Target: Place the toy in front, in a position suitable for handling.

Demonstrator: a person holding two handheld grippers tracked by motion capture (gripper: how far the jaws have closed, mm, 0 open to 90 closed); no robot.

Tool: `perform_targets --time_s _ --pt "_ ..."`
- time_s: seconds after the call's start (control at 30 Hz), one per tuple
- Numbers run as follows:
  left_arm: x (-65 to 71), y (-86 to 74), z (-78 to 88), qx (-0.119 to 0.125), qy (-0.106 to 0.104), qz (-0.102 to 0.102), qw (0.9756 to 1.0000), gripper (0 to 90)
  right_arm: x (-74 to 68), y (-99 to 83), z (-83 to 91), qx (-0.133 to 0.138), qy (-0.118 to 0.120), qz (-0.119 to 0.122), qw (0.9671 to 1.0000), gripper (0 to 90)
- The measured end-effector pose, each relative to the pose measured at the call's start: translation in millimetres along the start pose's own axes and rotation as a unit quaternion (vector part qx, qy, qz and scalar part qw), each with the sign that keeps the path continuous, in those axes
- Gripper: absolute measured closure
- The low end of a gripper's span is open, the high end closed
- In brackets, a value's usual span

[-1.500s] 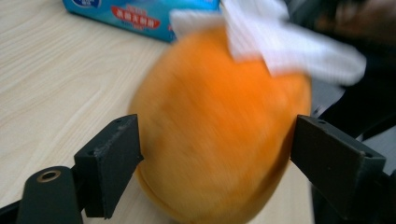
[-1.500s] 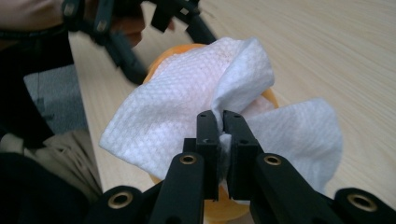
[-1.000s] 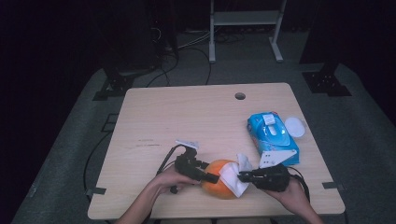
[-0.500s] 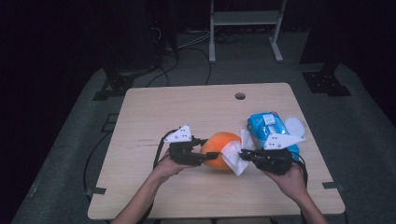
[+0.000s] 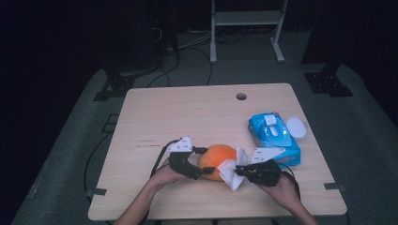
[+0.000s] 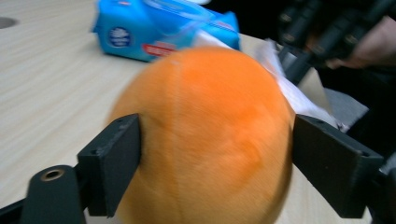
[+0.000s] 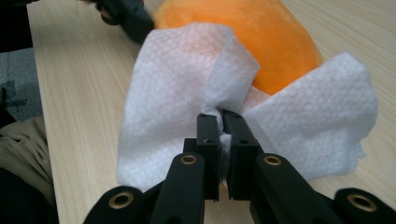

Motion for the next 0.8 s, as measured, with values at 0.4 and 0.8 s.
perform_targets --time_s 0.4,0.8 --pt "-4.4 -3.3 -4.6 -0.027 0.015 0.016 0.9994 5.1 -2.0 -4.0 -1.6 -0.003 0.011 -0.002 0.9999 84.8" --pt "15.2 -8.3 -6.1 -0.054 0.009 -0.074 0.9958 16.7 2.9 3.6 22.0 0.033 0.009 -0.020 0.9992 84.8"
Point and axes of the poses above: each handheld gripper's, and its own axes: z roughly backward along the jaws, y roughly out of its top, x roughly to its right, the point moved 4 cm from there along -z, roughly forward along the jaws, and after that the axes turned 9 degrees about -z, right-handed, at the moved point
